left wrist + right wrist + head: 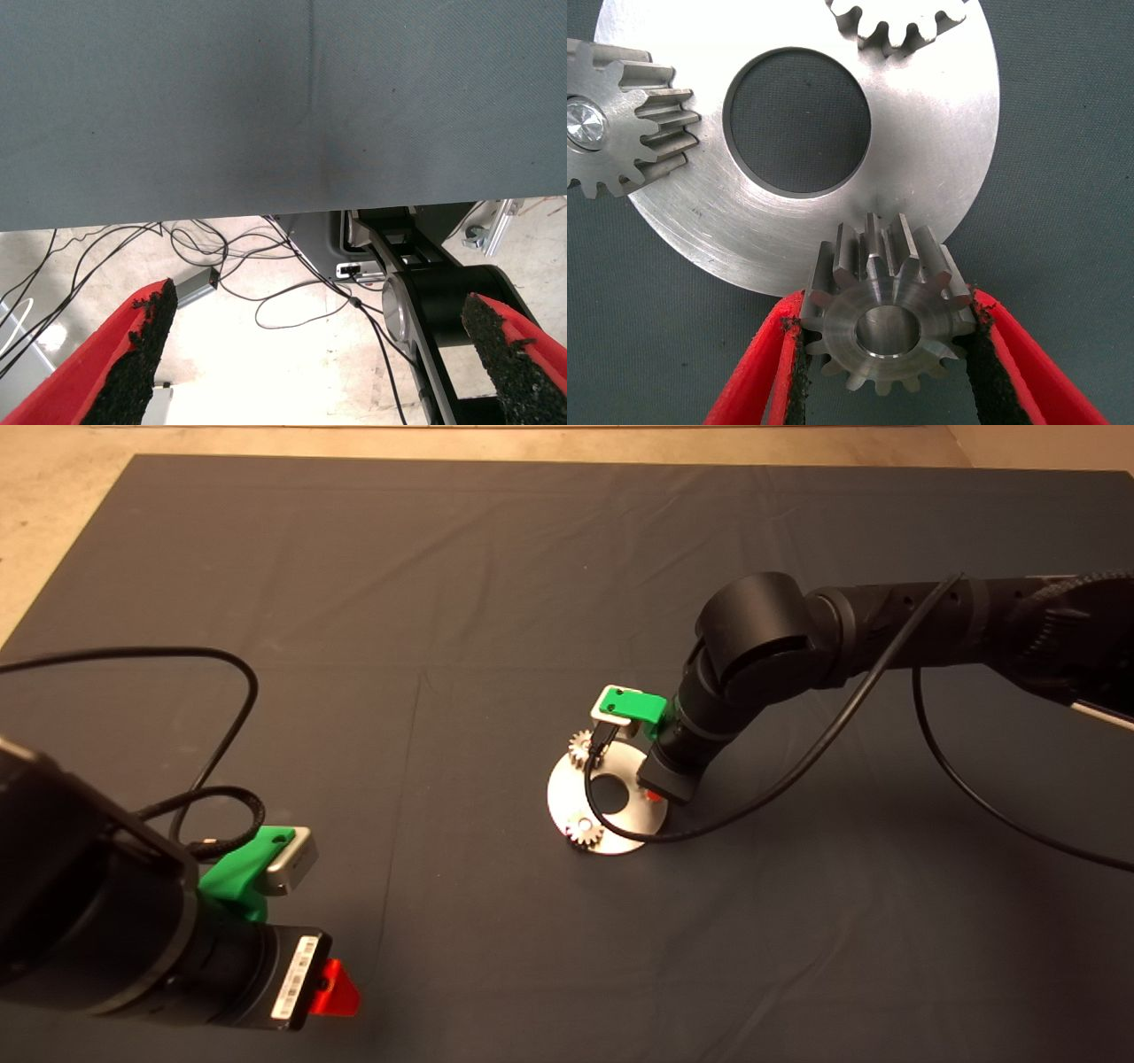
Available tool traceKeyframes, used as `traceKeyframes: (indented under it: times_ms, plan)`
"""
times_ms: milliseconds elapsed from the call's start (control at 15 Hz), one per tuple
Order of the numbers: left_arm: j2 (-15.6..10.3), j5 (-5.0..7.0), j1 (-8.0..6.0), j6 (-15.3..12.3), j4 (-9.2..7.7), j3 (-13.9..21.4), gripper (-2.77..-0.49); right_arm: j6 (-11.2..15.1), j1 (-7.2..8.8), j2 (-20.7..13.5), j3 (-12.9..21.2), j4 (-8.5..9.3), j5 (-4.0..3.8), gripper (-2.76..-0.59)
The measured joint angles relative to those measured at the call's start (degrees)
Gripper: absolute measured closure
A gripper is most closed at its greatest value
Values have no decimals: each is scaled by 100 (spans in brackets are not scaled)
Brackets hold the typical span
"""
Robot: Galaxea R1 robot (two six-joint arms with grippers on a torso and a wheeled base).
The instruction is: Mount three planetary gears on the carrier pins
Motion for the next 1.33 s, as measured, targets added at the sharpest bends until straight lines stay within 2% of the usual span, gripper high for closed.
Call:
traceKeyframes:
  times_ms: [200, 1333]
  plan:
    - [2, 1, 0, 0, 0, 0, -230, -2, -46, 2, 0, -9, 5, -105]
    - [13, 0, 17, 0, 0, 0, -230, -2, -66, 2, 5, -19, 12, -105]
